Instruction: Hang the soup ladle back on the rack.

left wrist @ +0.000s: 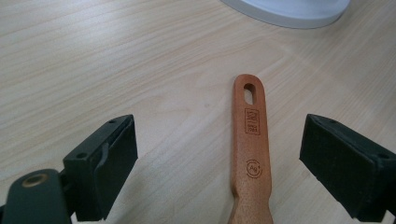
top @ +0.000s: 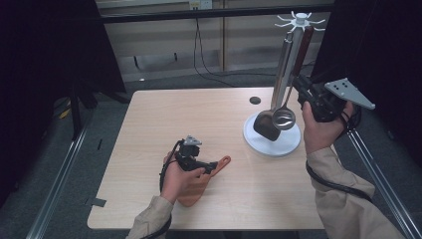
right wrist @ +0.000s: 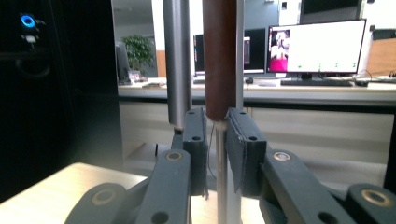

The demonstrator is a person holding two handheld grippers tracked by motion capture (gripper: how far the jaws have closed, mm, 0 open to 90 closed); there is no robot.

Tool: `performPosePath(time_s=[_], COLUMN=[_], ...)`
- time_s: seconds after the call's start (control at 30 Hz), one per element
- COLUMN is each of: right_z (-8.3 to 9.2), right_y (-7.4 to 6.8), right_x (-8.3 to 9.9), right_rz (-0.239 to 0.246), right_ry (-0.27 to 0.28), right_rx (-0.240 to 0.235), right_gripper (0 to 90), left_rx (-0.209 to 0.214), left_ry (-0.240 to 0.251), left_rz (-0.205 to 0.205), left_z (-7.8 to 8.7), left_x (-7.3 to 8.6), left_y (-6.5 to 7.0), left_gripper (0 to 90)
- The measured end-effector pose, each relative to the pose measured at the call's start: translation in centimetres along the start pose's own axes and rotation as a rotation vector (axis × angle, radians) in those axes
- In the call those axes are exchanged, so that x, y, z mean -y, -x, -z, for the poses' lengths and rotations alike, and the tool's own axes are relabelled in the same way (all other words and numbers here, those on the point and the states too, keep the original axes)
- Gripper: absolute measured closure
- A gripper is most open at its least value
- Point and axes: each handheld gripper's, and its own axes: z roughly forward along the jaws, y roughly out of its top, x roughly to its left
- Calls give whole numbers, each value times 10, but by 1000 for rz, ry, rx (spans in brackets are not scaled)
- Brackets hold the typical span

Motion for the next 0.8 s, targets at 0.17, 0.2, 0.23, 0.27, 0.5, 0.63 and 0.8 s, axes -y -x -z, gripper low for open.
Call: performPosePath(time_s=[0.17, 0.2, 0.23, 0.27, 0.5, 0.63, 0.8], right_z=[3, 4, 4, 4, -3, -8, -14], right_y=[-1, -1, -1, -1, 5, 4, 5], right_x=[-14, -17, -20, -22, -35, -40, -44], right_rz=[32, 37, 46, 51, 67, 105, 113], right_ry=[101, 120, 138, 150, 215, 240, 262], right_rx=[-12, -12, -6, -3, 56, 84, 118], right_gripper=[863, 877, 884, 896, 900, 900, 900], left_rx=[2, 2, 3, 2, -1, 6, 7], left_ry=[1, 0, 1, 0, -4, -2, 17], left_rz=[-4, -6, -5, -5, -6, -4, 19], left_z=[-1, 0, 0, 0, 2, 1, 0], left_x=[0, 0, 0, 0, -1, 0, 0], left_y=[0, 0, 0, 0, -1, -1, -1], left_gripper=[111, 111, 111, 111, 111, 112, 112])
